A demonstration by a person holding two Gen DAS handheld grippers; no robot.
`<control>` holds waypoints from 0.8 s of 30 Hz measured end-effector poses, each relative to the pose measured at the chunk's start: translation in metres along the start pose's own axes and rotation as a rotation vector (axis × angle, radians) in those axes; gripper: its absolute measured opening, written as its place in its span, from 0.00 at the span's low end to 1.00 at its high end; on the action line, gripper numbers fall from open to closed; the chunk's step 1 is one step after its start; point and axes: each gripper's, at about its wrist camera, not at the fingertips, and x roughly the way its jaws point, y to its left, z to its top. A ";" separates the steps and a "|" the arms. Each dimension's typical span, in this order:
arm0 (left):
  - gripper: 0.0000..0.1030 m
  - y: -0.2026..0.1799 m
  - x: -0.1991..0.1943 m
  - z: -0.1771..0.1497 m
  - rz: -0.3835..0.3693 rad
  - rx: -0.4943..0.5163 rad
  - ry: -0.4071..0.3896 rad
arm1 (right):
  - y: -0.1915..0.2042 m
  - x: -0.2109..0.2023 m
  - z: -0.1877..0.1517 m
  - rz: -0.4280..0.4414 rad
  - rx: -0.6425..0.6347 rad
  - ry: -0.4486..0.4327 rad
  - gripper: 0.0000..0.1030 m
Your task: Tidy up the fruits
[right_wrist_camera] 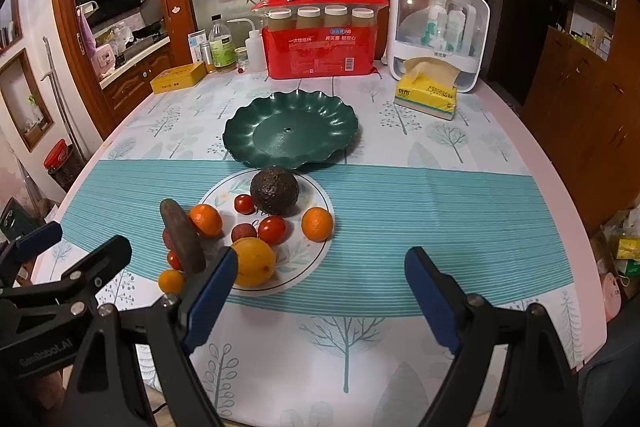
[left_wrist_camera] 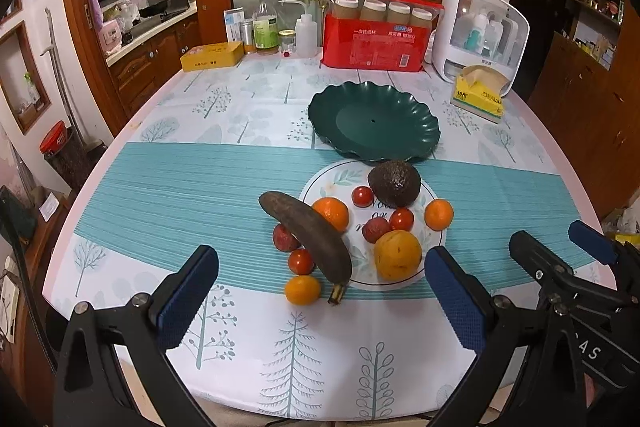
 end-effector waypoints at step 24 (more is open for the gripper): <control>1.00 -0.002 0.001 0.004 0.022 -0.003 0.003 | -0.002 -0.003 0.002 0.016 0.003 -0.024 0.83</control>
